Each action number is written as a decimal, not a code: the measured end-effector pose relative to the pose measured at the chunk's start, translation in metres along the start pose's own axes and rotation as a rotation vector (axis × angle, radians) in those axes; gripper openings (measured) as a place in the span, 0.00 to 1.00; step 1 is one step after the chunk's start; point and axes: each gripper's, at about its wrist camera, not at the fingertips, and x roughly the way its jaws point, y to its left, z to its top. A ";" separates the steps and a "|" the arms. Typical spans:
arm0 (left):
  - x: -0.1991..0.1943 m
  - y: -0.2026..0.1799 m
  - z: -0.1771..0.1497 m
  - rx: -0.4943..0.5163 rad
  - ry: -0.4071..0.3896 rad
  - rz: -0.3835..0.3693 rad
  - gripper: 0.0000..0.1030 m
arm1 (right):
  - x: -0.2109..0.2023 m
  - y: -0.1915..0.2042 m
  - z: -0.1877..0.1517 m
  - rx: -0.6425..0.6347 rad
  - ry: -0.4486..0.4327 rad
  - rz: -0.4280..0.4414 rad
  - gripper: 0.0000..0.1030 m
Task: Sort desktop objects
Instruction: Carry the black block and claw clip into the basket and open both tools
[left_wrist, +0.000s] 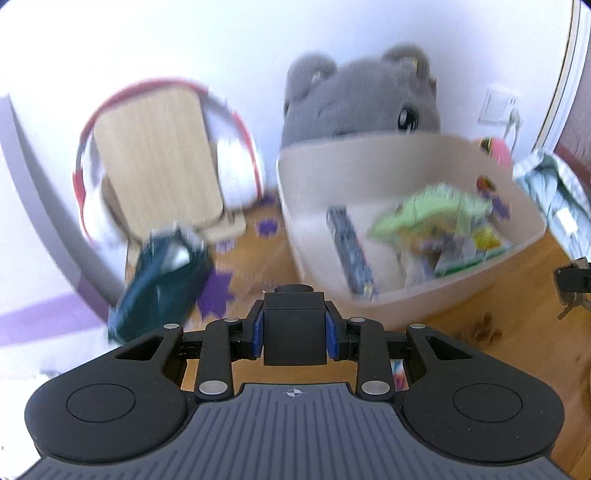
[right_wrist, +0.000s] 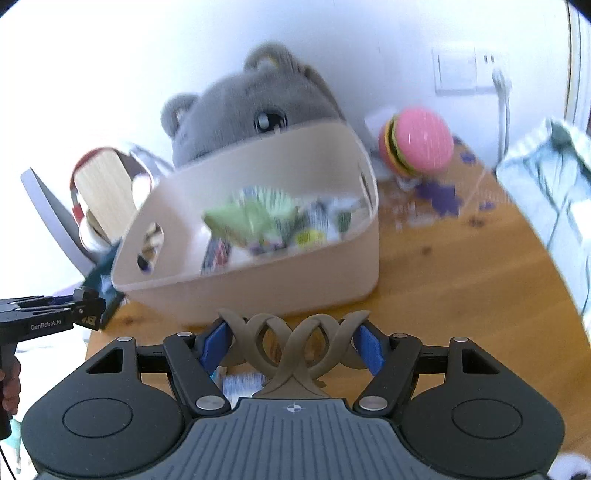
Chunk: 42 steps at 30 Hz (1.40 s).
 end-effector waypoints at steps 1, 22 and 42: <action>-0.003 -0.002 0.007 0.001 -0.019 -0.004 0.31 | -0.003 0.000 0.005 -0.004 -0.017 0.003 0.68; 0.047 -0.054 0.081 0.062 -0.054 -0.056 0.31 | 0.014 0.023 0.117 -0.027 -0.182 0.066 0.68; 0.098 -0.076 0.037 0.155 0.120 -0.055 0.31 | 0.085 0.020 0.098 -0.120 0.036 -0.020 0.68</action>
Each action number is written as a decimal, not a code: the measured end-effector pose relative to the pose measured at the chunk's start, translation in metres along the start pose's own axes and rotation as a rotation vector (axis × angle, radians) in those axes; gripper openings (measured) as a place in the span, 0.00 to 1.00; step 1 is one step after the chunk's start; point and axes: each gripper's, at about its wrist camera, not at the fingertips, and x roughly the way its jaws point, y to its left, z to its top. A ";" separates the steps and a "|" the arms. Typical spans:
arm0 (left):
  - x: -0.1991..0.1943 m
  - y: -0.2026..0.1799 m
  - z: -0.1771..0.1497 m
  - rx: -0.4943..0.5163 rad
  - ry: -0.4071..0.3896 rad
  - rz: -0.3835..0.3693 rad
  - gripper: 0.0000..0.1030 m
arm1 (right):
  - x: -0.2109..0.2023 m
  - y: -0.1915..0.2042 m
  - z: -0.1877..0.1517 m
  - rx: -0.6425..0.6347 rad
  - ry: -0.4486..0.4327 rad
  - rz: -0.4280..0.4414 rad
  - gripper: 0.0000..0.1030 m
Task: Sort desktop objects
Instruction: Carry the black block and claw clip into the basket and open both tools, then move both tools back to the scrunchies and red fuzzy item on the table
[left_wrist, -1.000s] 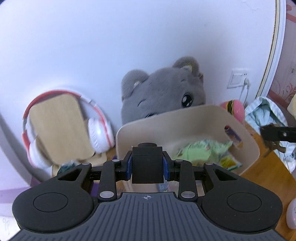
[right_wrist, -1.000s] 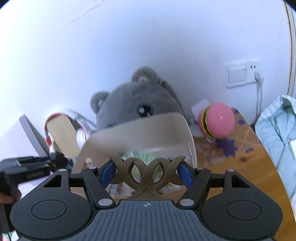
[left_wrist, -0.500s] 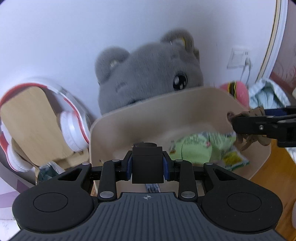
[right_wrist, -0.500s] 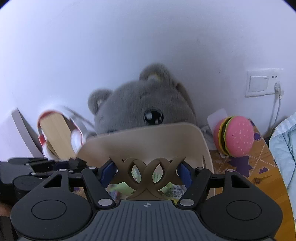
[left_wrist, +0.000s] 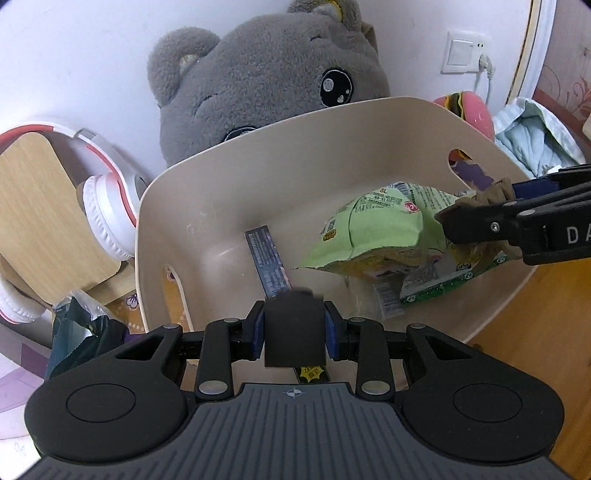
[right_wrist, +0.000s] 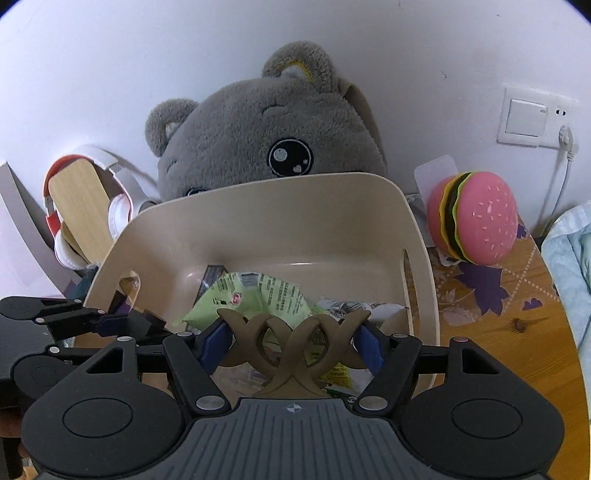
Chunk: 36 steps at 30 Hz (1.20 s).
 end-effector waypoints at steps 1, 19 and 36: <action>-0.002 0.000 -0.001 0.000 -0.008 0.005 0.31 | 0.000 0.000 0.000 -0.005 0.003 -0.004 0.68; -0.047 0.001 -0.012 -0.010 -0.105 0.028 0.64 | -0.034 0.000 0.001 -0.024 -0.042 -0.011 0.95; -0.088 -0.013 -0.096 -0.104 -0.018 -0.051 0.66 | -0.083 0.015 -0.093 -0.255 0.036 0.006 1.00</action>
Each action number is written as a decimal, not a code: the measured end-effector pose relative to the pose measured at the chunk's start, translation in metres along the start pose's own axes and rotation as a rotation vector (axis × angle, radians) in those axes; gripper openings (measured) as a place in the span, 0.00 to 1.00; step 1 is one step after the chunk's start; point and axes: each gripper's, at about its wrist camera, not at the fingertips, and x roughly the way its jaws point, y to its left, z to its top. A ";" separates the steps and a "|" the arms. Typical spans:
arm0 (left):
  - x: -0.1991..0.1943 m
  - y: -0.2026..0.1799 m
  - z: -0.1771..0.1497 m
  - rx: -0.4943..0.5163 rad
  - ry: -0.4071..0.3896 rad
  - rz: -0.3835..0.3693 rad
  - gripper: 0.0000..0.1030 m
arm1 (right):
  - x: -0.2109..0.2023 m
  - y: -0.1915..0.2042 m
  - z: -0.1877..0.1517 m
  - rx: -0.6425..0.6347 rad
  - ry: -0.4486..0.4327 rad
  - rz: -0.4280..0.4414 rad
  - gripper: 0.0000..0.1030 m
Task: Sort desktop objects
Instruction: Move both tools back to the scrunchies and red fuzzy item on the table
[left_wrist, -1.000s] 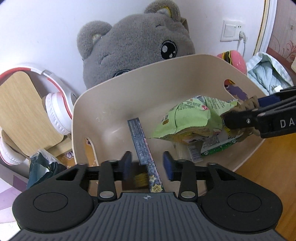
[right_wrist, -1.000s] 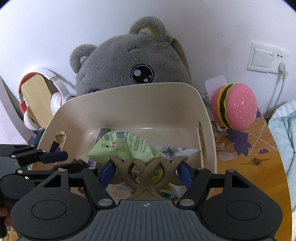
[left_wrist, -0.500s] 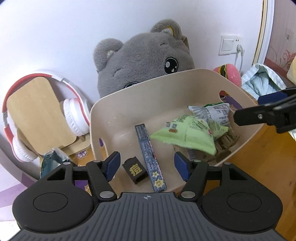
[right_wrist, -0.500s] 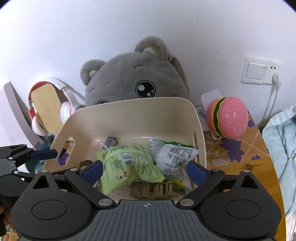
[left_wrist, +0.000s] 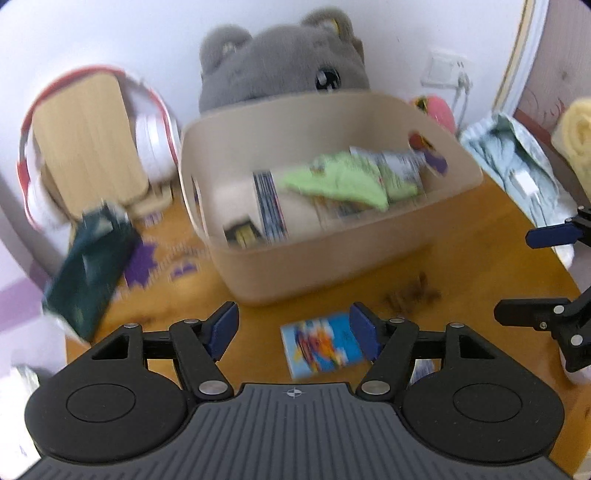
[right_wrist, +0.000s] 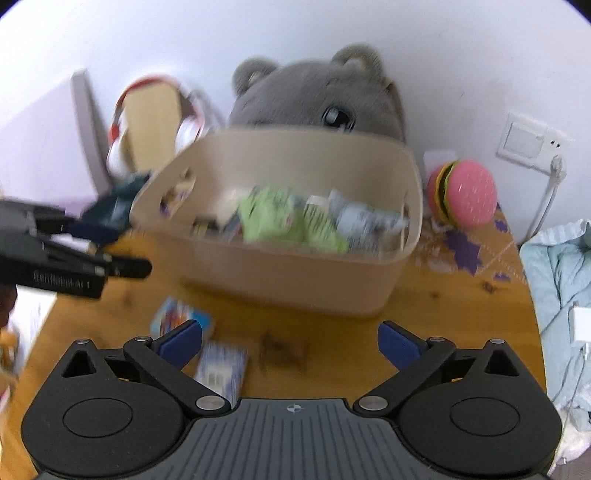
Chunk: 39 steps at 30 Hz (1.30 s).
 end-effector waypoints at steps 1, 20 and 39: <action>0.000 -0.003 -0.008 0.006 0.016 -0.006 0.66 | 0.000 0.002 -0.008 -0.013 0.019 0.009 1.00; -0.004 -0.027 -0.078 0.099 0.160 -0.175 0.66 | -0.002 0.066 -0.110 -0.442 0.198 0.101 1.00; 0.046 -0.026 -0.082 0.024 0.265 -0.099 0.64 | 0.044 0.081 -0.120 -0.403 0.258 0.040 0.77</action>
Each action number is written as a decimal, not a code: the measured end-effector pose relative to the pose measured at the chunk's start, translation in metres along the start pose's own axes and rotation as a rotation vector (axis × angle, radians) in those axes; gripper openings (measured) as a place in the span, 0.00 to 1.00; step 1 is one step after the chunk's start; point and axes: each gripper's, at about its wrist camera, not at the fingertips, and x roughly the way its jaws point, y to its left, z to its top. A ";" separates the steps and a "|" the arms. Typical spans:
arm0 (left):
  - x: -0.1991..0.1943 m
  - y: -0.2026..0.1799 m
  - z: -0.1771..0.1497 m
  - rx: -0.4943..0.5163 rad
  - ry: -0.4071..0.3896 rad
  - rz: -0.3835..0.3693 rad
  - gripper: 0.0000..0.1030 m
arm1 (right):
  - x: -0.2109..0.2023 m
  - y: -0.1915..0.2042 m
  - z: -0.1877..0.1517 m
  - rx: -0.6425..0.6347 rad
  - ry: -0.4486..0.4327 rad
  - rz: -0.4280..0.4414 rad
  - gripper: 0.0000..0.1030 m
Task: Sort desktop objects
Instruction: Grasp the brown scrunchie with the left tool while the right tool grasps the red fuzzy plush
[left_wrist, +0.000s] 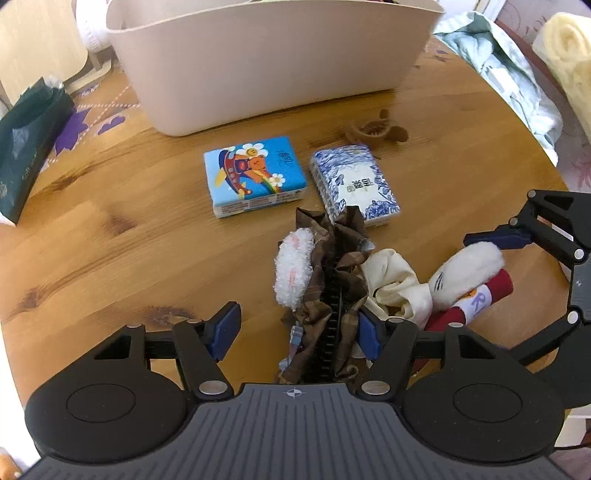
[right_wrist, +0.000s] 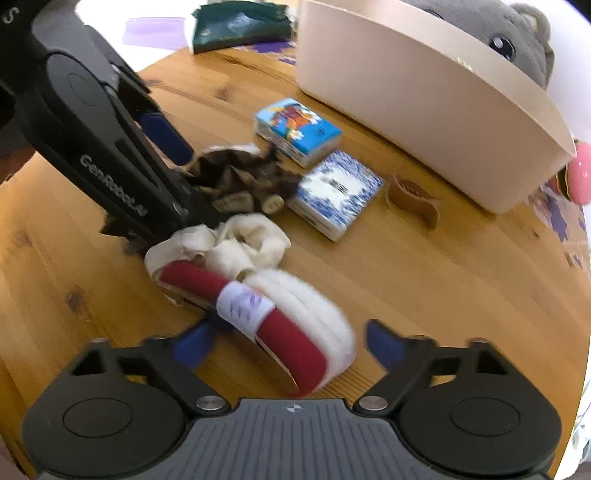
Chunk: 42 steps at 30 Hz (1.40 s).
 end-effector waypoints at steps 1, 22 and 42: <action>0.000 0.000 0.000 -0.002 0.001 0.000 0.64 | 0.001 -0.003 0.000 0.013 0.002 0.005 0.76; -0.001 0.010 -0.003 -0.056 -0.032 -0.003 0.29 | -0.005 -0.023 -0.012 0.035 -0.044 0.145 0.34; -0.029 0.026 -0.001 -0.131 -0.110 0.008 0.28 | -0.038 -0.046 -0.021 0.082 -0.178 0.126 0.33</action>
